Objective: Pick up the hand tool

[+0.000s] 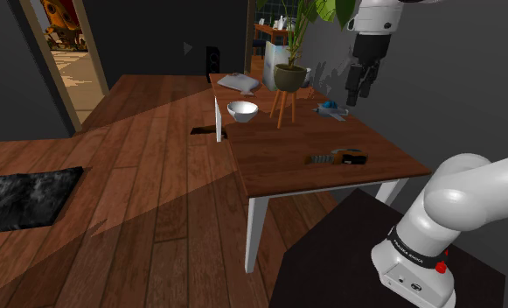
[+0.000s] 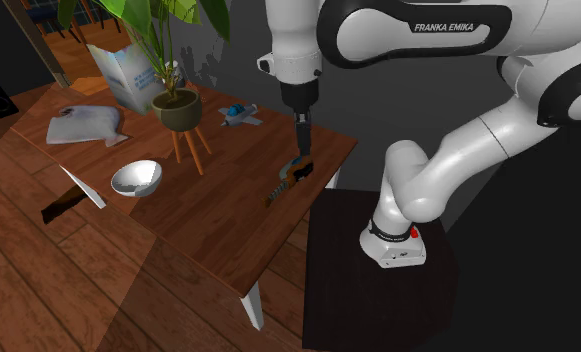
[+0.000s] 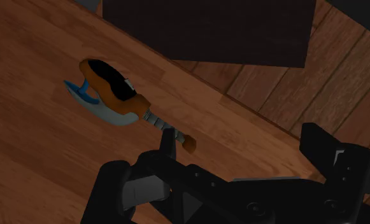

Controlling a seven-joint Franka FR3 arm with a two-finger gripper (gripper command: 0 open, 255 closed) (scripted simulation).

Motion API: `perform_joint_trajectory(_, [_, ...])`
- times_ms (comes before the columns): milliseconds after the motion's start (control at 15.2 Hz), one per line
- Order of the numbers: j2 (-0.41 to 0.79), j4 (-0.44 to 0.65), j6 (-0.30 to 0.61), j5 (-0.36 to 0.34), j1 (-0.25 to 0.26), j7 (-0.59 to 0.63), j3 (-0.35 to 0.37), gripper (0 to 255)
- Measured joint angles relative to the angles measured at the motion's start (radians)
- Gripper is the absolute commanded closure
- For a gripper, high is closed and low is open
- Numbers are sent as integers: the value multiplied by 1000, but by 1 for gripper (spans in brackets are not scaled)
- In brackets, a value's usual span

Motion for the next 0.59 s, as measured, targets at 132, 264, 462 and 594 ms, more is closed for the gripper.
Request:
perform_joint_trajectory(132, [-9, -22, 15, -10, 4, -19, -5, 0])
perform_joint_trajectory(264, [-31, -87, 66, -44, 19, -84, -19, 0])
perform_joint_trajectory(462, [-72, -204, 162, -108, 41, -200, -50, 0])
perform_joint_trajectory(594, [-101, -281, 227, -155, 55, -277, -73, 0])
